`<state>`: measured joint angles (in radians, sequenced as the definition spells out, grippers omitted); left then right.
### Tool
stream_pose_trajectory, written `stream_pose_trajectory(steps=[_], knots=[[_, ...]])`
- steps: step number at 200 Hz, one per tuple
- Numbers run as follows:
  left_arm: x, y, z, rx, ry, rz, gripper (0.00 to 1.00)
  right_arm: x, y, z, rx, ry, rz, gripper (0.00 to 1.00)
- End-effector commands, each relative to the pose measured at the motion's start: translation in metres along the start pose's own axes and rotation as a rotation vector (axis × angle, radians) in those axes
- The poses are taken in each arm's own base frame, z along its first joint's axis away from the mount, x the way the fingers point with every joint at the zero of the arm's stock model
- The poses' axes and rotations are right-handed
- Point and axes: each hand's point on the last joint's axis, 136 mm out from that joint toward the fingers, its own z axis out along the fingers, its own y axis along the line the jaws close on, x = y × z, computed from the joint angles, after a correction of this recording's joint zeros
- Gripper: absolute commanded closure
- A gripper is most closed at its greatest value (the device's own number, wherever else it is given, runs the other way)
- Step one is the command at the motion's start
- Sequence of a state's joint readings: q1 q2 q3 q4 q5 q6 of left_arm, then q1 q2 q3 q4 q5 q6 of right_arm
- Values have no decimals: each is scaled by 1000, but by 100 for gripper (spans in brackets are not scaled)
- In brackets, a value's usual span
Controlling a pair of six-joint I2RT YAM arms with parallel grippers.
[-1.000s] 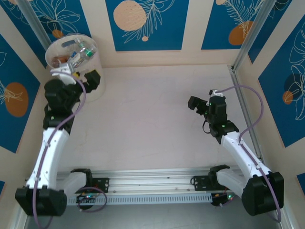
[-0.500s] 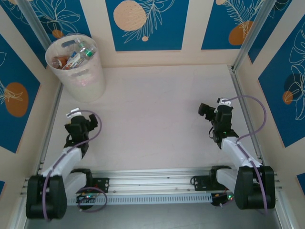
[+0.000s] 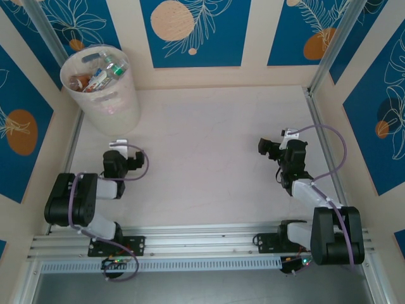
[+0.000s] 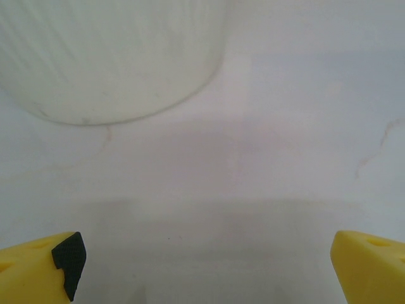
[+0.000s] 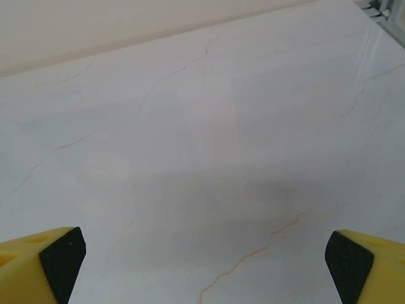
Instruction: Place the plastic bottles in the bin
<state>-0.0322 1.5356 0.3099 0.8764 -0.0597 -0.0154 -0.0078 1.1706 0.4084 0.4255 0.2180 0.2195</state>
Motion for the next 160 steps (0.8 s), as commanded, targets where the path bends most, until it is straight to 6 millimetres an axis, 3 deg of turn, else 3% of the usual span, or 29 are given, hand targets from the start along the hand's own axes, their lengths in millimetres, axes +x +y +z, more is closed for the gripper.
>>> stream_pose_trajectory(steps=[1, 22, 37, 48, 68, 97, 113, 125, 160], knots=[[-31, 10, 5, -116, -79, 22, 0, -3, 2, 3, -19, -43, -25, 0], [-32, 13, 3, -169, -76, 27, 0, 4, -11, 14, 53, -63, -17, 0], [-32, 13, 3, -170, -77, 26, 0, -3, -17, 18, 95, -94, -15, 0], [-33, 13, 3, -170, -80, 26, 0, -6, -16, 22, 86, -116, -23, 0], [-32, 13, 3, -169, -81, 25, 0, 6, -9, 31, 59, -133, -65, 0], [-32, 12, 3, -166, -81, 27, 0, 22, 25, 32, -76, -139, -196, 0], [-32, 12, 3, -167, -81, 27, 0, 22, 11, 50, -2, -48, -140, 0], [-33, 12, 3, -166, -81, 27, 0, 19, 3, 47, -55, -50, -79, 1], [-33, 12, 3, -166, -81, 27, 0, 20, 6, 48, -44, -46, -103, 1]])
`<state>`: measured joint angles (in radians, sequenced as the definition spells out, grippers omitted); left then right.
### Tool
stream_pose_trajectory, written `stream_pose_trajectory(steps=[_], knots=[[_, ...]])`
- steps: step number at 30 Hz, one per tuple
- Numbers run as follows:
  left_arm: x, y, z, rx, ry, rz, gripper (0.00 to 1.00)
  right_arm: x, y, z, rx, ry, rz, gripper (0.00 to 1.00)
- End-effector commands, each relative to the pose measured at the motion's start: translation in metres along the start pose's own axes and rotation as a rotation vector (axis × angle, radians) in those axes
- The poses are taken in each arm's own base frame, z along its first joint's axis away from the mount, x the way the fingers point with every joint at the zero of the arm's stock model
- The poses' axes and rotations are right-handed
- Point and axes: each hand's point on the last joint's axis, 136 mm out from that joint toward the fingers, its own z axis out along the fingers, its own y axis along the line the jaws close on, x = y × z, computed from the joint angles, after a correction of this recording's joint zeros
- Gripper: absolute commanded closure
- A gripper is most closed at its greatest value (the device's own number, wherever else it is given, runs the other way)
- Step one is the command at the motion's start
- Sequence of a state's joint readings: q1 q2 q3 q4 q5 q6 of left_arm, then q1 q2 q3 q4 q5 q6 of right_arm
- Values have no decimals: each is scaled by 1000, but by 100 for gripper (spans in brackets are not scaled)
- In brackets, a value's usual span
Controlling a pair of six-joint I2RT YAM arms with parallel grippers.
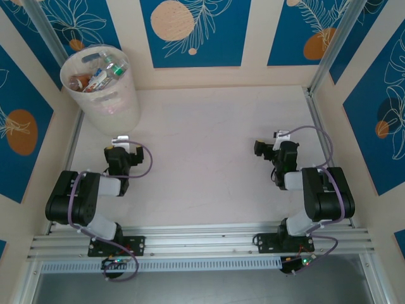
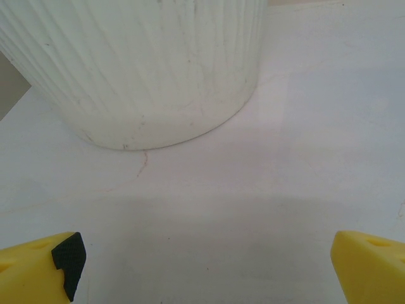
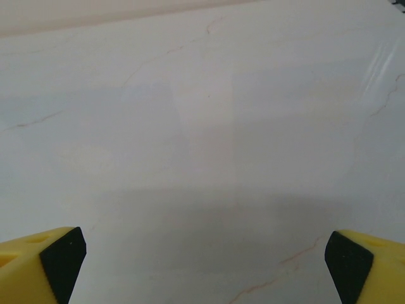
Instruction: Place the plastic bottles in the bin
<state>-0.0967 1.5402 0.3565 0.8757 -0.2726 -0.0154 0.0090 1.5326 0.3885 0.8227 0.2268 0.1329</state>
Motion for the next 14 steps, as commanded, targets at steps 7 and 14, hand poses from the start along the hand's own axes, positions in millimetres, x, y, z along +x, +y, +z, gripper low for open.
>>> stream_pose_trajectory(steps=[7, 14], knots=[[-12, 1, 0, -12, -38, 4, 0, -12, 11, 0, -34, -32, -19, 1], [-12, 1, 0, -12, -38, 4, 0, -12, 10, 1, -47, -28, -10, 1]])
